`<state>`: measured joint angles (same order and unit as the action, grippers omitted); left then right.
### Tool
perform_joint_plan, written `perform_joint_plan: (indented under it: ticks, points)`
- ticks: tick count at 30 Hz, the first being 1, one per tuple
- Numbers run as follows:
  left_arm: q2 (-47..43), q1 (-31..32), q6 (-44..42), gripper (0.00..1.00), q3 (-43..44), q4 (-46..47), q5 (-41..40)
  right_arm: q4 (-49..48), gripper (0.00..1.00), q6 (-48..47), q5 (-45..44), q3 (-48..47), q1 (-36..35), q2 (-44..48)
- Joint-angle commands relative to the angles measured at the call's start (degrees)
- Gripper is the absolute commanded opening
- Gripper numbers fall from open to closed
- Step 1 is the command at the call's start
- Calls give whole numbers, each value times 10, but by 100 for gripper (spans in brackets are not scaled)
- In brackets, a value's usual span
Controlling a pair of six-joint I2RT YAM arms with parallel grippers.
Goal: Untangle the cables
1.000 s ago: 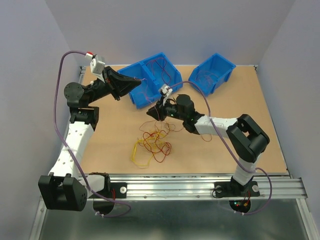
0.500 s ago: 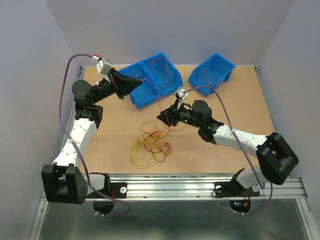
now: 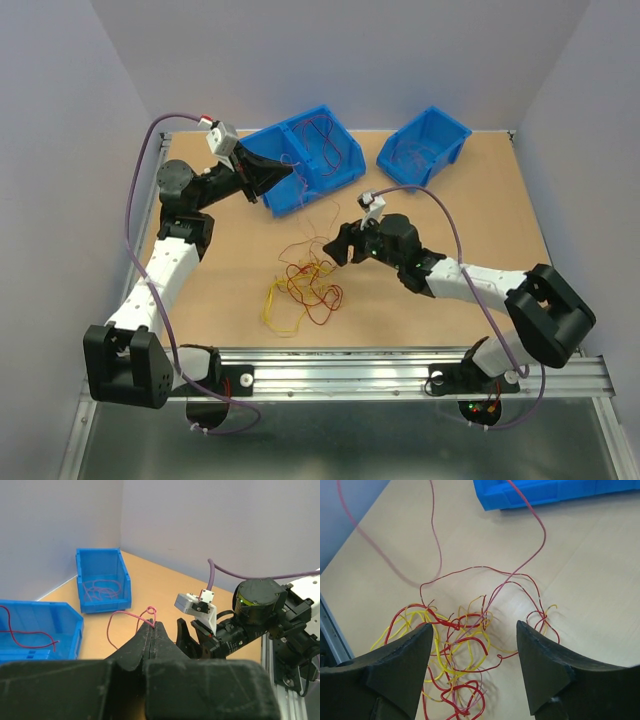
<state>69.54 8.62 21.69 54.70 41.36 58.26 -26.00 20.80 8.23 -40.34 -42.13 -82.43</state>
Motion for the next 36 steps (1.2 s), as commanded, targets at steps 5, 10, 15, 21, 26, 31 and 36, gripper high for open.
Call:
perform_joint_plan:
  ticks: [5, 10, 15, 21, 26, 31, 36]
  points:
    - [-32, 4, -31, 0, -10, 10, -8, -70, 70, 21, -16, -9, -8, -52]
    - [-35, 5, -35, 0, -9, 6, -8, -70, 55, 26, -12, -38, -10, -97]
    - [-41, 5, -39, 0, -13, 4, -10, -81, 19, 28, 10, -45, -14, -99]
    - [-41, 5, -42, 0, -13, 1, -10, -125, 1, 17, 30, -16, -17, -50]
    - [-42, 5, -42, 0, -13, 1, -11, -128, 1, 19, 28, 5, -16, 12]
    - [-45, 5, -44, 0, -13, -1, -12, -129, 1, 18, 24, 24, -16, 32]
    - [-45, 5, -44, 0, -14, -1, -12, -136, 0, 13, 23, 25, -17, 49]
